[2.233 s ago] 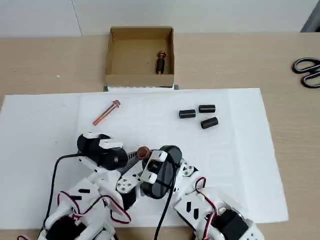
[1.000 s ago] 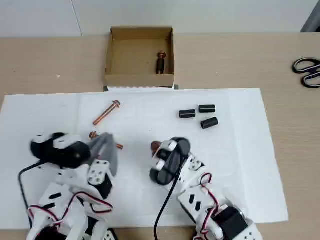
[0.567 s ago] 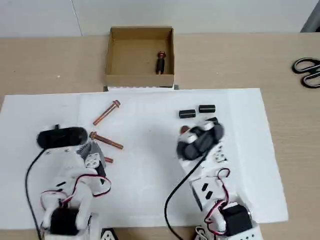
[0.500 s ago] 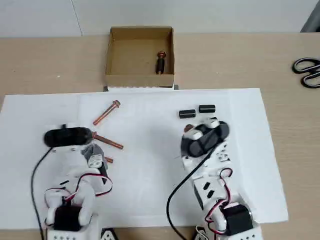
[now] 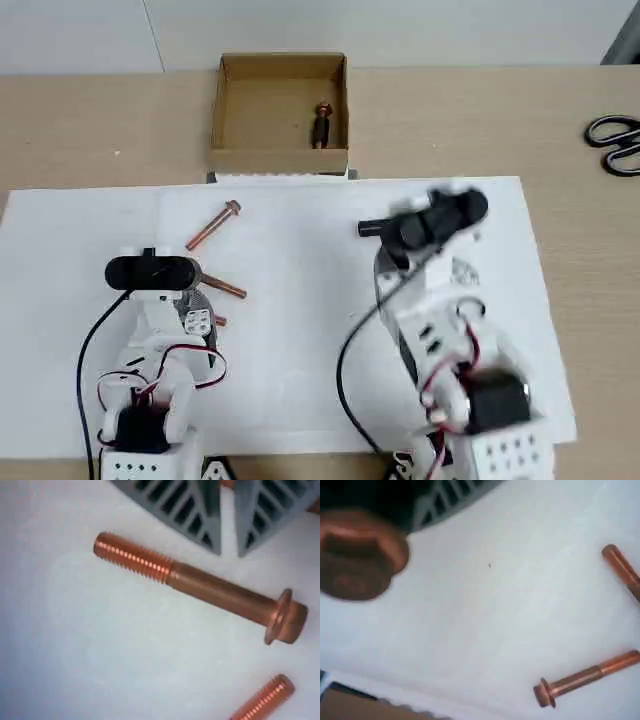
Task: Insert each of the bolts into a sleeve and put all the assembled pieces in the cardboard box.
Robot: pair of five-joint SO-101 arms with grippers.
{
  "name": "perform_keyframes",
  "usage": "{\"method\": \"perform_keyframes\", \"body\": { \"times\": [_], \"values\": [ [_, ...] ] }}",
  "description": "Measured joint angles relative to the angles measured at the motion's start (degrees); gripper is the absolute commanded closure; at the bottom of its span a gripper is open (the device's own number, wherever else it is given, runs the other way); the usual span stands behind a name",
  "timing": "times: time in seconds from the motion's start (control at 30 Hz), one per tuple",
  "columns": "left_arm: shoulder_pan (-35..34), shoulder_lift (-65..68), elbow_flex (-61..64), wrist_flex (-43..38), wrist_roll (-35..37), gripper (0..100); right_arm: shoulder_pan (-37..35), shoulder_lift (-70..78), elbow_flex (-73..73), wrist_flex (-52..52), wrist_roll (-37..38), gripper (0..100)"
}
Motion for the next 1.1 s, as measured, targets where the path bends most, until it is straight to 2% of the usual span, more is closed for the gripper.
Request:
{"method": "perform_keyframes", "body": {
  "times": [0.4, 0.83, 1.1],
  "values": [
    [0.0, 0.0, 0.0, 0.0, 0.0, 99, 0.0, 46.2, -37.7, -1.1, 0.0, 99.6],
    [0.0, 0.0, 0.0, 0.0, 0.0, 99, 0.1, 86.3, -70.1, -16.4, 0.0, 99.6],
    [0.0, 0.0, 0.0, 0.1, 0.0, 99, 0.0, 100.9, -80.6, -30.8, -7.0, 99.5]
  ]
}}
